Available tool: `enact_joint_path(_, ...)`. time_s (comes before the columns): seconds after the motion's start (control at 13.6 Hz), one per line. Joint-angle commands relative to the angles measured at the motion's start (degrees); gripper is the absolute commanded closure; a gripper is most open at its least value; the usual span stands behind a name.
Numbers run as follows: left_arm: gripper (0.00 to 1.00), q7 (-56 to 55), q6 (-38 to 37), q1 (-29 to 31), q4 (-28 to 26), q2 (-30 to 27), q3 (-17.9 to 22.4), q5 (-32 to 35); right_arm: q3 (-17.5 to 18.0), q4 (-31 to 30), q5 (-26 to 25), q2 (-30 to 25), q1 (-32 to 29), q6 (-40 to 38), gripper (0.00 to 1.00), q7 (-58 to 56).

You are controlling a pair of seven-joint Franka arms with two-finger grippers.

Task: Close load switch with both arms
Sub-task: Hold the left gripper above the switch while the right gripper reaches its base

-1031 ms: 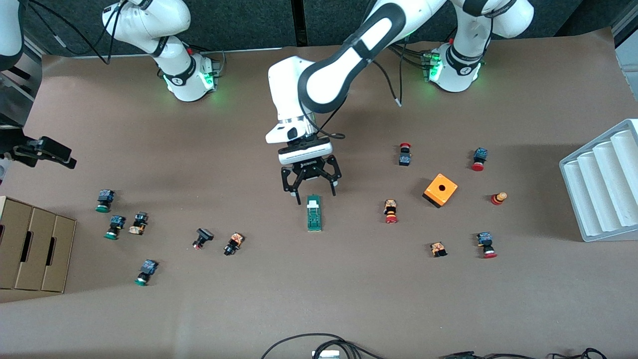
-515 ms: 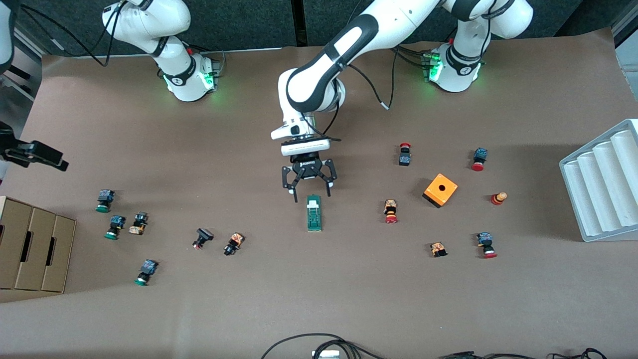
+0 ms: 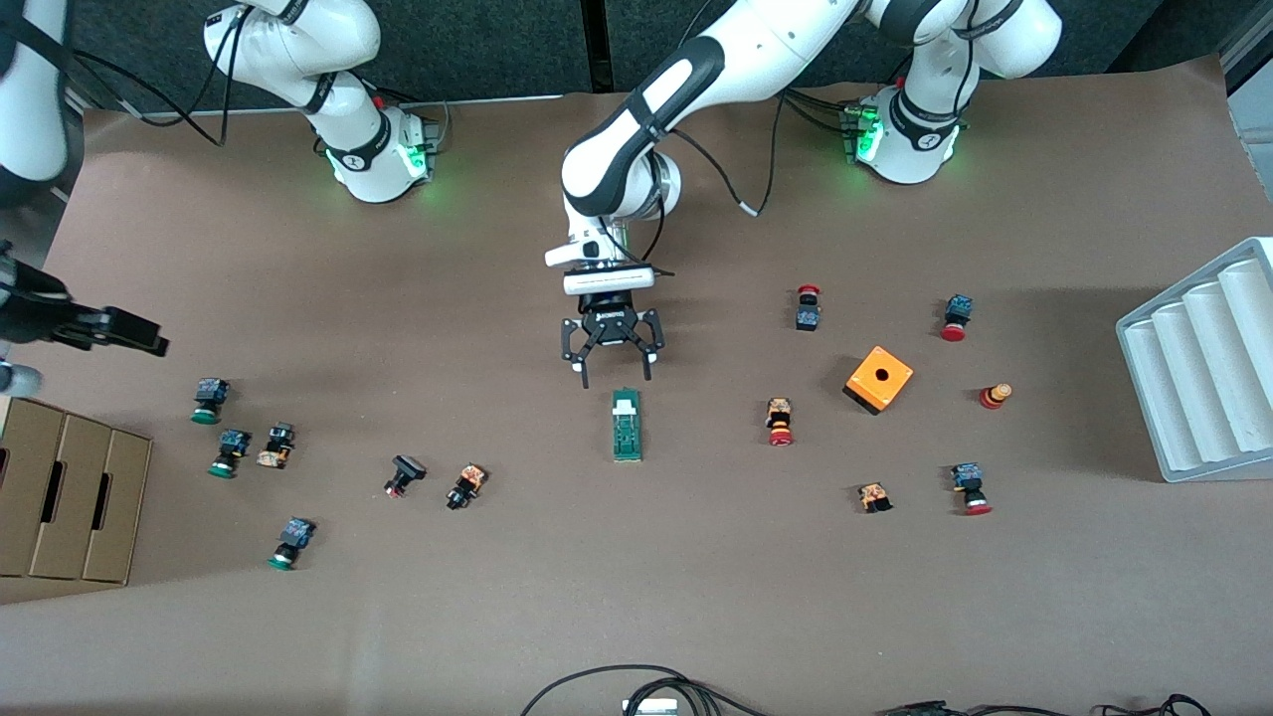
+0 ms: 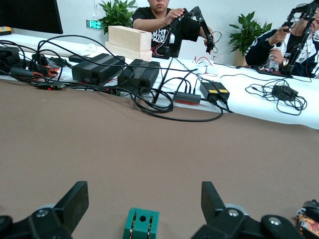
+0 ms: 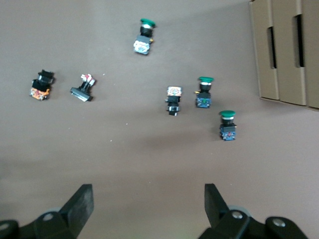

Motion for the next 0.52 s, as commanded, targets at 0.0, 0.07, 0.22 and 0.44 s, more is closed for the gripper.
enact_joint_path(0.0,0.0,-2.1,-0.9,-2.8,-0.7,0.5,1.6,1.3,-0.2,1.2,-0.5,0.7,2.7,-1.1,0.01,0.5)
enact_joint_path(0.07,0.0,-2.5,-1.0,-2.9,-1.1,0.5,1.6,1.3,-0.2,1.3,-0.4,1.4,3.7,-0.8,0.01,0.8)
enact_joint_path(0.22,0.0,-3.6,-0.9,-3.9,-2.5,0.3,1.8,1.3,-0.2,4.0,3.4,4.2,4.6,-0.8,0.01,4.8)
enact_joint_path(0.44,0.0,-4.2,-0.9,-5.2,-4.3,0.1,3.0,1.4,-0.2,6.4,9.2,8.2,6.4,-0.7,0.01,12.3)
